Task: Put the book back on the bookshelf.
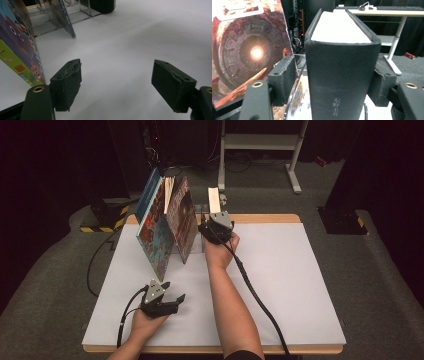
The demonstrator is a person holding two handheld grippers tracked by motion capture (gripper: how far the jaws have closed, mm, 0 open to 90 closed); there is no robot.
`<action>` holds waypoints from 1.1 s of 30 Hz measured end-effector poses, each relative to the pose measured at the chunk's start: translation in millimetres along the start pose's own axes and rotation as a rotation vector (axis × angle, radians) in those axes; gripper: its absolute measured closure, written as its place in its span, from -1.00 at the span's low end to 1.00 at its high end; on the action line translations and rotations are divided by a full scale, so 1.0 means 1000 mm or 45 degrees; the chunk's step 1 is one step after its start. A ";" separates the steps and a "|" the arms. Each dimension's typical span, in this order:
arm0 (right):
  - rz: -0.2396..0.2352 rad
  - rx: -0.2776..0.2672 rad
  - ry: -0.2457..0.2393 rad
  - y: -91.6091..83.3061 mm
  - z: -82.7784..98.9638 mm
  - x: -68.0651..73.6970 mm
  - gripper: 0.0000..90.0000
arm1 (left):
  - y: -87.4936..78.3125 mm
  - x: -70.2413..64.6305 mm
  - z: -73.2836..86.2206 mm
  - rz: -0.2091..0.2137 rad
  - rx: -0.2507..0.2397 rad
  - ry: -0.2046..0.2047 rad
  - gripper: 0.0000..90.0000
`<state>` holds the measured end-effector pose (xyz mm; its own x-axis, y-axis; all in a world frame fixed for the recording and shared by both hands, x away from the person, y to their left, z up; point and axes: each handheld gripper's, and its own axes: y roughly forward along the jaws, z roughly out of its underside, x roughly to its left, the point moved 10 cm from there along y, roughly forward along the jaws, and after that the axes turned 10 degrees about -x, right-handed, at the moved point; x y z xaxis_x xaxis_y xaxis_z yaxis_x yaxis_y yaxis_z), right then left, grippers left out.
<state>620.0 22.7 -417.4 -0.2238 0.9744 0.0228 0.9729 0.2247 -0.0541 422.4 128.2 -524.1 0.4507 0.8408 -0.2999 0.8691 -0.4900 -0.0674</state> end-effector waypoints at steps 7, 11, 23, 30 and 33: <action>-0.024 0.001 0.011 -0.001 -0.002 0.001 -0.38 | 0.000 0.000 0.000 0.001 0.000 0.000 -0.46; -0.030 0.013 0.010 -0.002 0.000 0.001 -0.41 | 0.000 0.000 0.000 0.002 0.000 0.000 -0.46; -0.049 -0.005 0.008 -0.009 -0.001 0.001 -0.47 | 0.000 -0.001 0.000 0.003 -0.005 0.003 -0.46; -0.081 -0.001 0.001 -0.017 0.002 0.003 -0.51 | 0.000 -0.001 0.000 0.002 -0.008 0.006 -0.46; -0.091 0.000 0.002 -0.021 0.005 0.003 -0.53 | 0.000 -0.001 0.000 0.002 -0.006 0.009 -0.46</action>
<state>598.3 20.8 -420.7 -0.2926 0.9558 0.0278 0.9545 0.2937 -0.0520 422.0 127.5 -523.8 0.4537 0.8414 -0.2935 0.8692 -0.4905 -0.0623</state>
